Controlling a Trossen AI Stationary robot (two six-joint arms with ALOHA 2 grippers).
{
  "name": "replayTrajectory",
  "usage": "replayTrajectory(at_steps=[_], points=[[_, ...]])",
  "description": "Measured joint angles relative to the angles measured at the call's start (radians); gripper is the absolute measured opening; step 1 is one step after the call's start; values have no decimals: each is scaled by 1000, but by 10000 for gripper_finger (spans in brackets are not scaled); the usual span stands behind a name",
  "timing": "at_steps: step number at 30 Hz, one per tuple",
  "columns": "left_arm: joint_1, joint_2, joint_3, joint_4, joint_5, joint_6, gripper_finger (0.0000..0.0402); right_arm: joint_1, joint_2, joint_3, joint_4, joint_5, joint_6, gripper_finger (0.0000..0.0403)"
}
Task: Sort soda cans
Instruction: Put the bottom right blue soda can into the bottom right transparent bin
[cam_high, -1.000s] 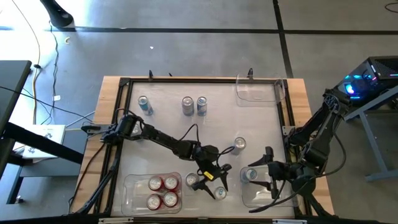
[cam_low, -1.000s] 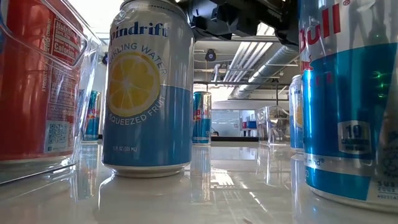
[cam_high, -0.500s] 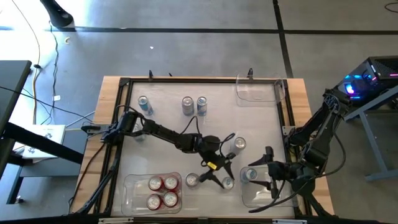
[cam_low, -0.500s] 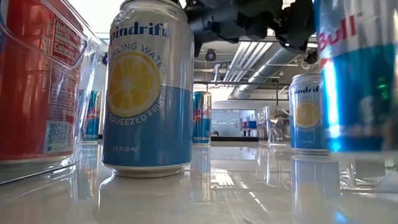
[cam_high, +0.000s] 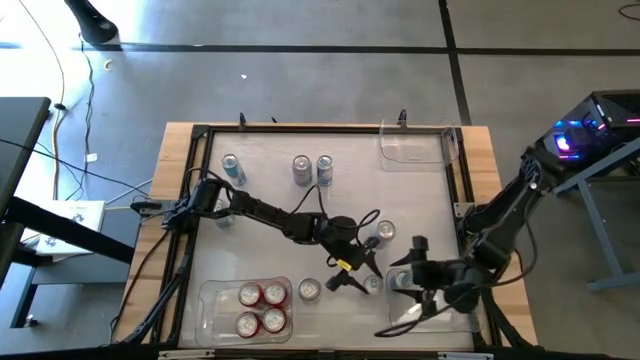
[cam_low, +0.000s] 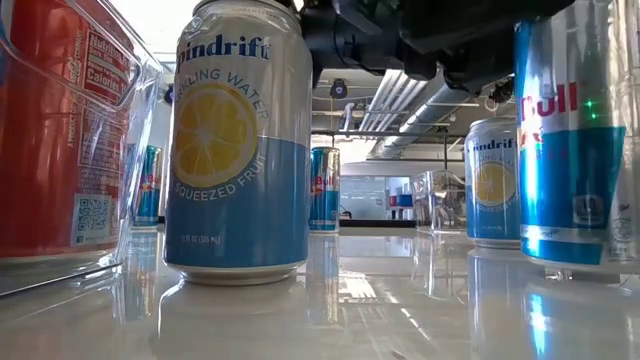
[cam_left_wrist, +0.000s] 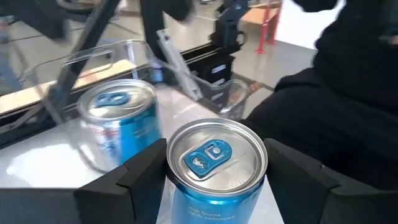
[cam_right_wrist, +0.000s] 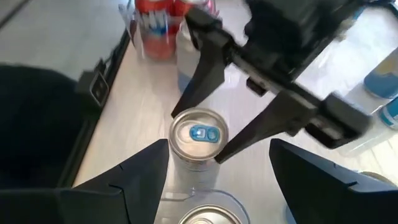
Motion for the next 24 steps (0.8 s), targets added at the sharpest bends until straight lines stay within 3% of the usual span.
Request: replayTrajectory(at_steps=[11, 18, 24], points=[[11, -1, 0, -20, -3, -105, 305, -65, 66, 0, 10, -97, -47, 275], [10, -59, 0, -115, -10, -159, 316, -104, 85, 0, 70, -162, -163, 275], [-1, -167, 0, -326, -186, -154, 316, -159, 91, 0, 130, -260, -279, 275]])
